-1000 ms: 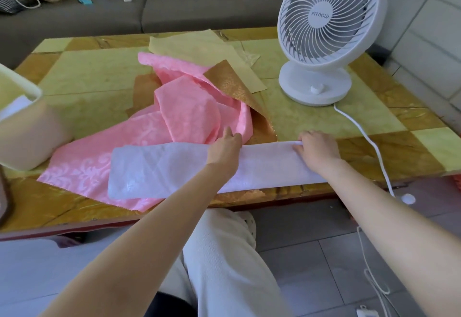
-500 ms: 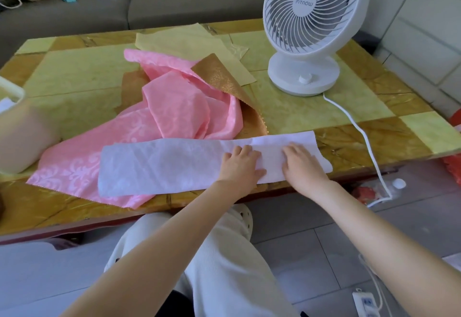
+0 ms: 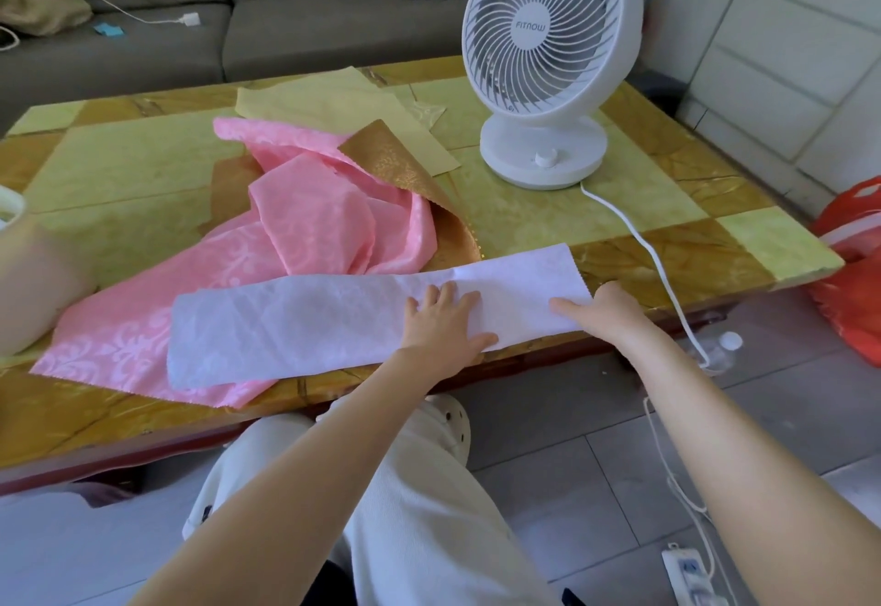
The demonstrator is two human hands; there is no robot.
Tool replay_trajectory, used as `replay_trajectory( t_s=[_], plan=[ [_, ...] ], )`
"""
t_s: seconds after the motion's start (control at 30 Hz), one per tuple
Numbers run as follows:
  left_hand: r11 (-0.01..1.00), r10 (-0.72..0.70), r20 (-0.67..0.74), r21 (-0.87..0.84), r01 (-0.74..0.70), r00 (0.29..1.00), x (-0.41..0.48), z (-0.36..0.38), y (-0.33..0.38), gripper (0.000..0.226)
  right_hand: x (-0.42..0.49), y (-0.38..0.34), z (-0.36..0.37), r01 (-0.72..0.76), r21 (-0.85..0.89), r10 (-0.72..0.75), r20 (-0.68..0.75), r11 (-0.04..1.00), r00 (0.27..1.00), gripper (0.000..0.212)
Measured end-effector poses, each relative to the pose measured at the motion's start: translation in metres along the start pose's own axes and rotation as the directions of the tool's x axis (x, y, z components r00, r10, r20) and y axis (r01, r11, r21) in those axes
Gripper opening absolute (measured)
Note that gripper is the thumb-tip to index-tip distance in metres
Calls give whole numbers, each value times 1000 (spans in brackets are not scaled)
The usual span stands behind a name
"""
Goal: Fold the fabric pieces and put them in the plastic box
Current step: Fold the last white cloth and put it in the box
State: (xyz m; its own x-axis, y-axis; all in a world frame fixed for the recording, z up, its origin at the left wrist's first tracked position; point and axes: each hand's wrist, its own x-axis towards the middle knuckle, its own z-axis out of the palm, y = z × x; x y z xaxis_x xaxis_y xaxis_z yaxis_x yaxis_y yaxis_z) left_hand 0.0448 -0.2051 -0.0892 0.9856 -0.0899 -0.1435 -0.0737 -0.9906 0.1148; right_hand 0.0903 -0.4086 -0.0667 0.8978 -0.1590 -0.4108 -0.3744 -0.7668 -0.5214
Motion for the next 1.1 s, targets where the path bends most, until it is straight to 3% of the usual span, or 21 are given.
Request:
replay_trajectory(
  t_s=[0.07, 0.13, 0.23, 0.33, 0.4, 0.53, 0.7, 0.83, 0.93, 1.03, 1.1],
  plan=[
    [1000, -2, 6, -13, 2, 1000, 0, -1, 1, 63, -2, 0, -2, -26, 76, 22, 46, 997, 999, 78],
    [1000, -6, 15, -18, 6, 1000, 0, -2, 1, 63, -4, -3, 0, 11, 227, -19, 31, 974, 999, 56],
    [999, -7, 32, -38, 8, 999, -1, -5, 2, 61, -18, -16, 9, 139, 445, -96, -118, 884, 988, 18],
    [994, 15, 77, -109, -6, 997, -2, -12, 3, 51, -36, -35, 25, 274, 535, -170, -236, 799, 957, 13],
    [963, -6, 42, -271, 17, 999, -3, -20, 3, 39, -47, -46, 37, 372, 485, -251, -298, 791, 921, 13],
    [805, -263, -164, -580, 123, 951, -10, -45, -6, 28, -61, -63, 62, 547, 293, -447, -345, 784, 825, 9],
    [642, -388, -16, -722, 258, 921, -17, -54, -35, 47, -74, -68, 88, 690, 80, -645, -294, 719, 706, 12],
    [602, -426, 44, -732, 319, 904, -17, -50, -48, 33, -78, -65, 101, 745, -101, -730, -320, 660, 603, 21],
    [530, -438, 70, -785, 320, 896, -18, -51, -55, 11, -69, -56, 102, 619, -219, -656, -309, 754, 689, 34],
    [493, -467, 54, -812, 311, 882, -24, -47, -70, 10, -61, -45, 100, 521, -216, -563, -255, 825, 786, 33],
    [514, -473, 69, -788, 339, 878, -29, -43, -81, 17, -60, -43, 100, 521, -227, -565, -236, 823, 790, 32]
  ],
)
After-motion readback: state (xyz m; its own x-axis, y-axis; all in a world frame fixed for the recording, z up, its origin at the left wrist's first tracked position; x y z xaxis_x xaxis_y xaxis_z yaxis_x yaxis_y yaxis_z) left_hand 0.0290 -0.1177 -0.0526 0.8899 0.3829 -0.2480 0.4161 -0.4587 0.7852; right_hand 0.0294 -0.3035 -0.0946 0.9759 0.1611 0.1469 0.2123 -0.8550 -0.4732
